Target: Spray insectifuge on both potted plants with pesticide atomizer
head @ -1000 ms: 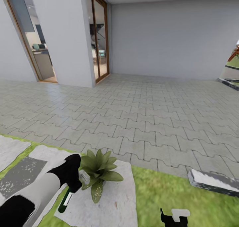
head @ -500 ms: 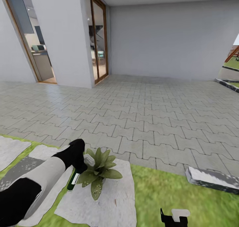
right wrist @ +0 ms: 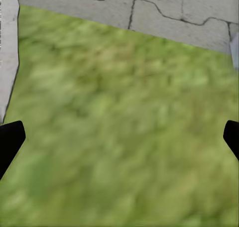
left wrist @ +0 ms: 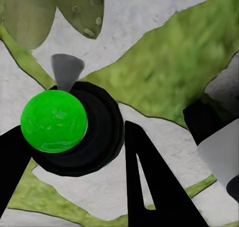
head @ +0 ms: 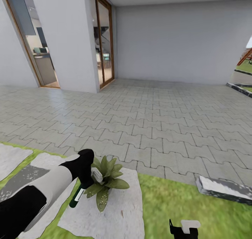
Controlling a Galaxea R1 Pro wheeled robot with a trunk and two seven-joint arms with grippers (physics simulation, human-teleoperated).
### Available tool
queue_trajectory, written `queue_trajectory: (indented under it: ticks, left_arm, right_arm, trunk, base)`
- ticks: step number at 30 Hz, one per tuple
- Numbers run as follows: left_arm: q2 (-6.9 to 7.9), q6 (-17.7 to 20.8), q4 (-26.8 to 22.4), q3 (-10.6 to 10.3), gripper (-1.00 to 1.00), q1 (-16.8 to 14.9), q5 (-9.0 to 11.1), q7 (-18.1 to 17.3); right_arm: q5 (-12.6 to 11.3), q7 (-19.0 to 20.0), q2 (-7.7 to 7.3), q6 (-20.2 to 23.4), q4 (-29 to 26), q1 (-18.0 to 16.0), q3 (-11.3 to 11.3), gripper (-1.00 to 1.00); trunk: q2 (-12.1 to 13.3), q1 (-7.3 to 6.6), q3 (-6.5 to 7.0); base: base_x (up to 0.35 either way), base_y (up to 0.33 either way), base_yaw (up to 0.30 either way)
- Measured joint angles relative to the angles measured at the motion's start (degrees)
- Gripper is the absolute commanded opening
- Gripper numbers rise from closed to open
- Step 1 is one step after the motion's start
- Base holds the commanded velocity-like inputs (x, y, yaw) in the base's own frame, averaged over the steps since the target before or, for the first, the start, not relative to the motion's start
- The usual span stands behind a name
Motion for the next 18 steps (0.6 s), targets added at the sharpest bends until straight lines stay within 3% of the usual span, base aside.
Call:
queue_trajectory:
  ticks: [8,14,18]
  left_arm:
    - [-0.04,0.0,-0.1,-0.1,-1.0,0.0,-0.1,0.0]
    - [-0.1,0.1,-0.2,0.0,-1.0,-0.1,-0.1,-0.1]
    - [-0.06,0.2,-0.4,0.0,-1.0,-0.2,-0.1,-0.1]
  right_arm:
    - [0.0,0.0,0.0,0.0,0.0,0.0,0.0,1.0]
    - [0.0,0.1,-0.01,0.0,0.0,0.0,0.1,1.0]
    - [0.0,0.0,0.0,0.0,0.0,0.0,0.0,1.0]
  trunk:
    - [0.0,0.02,0.0]
    - [0.0,0.02,0.0]
    - [0.0,0.04,0.0]
  base:
    - [0.083,0.064,-0.003]
    - [-0.013,0.0,-0.238]
    - [-0.184,0.0,-0.04]
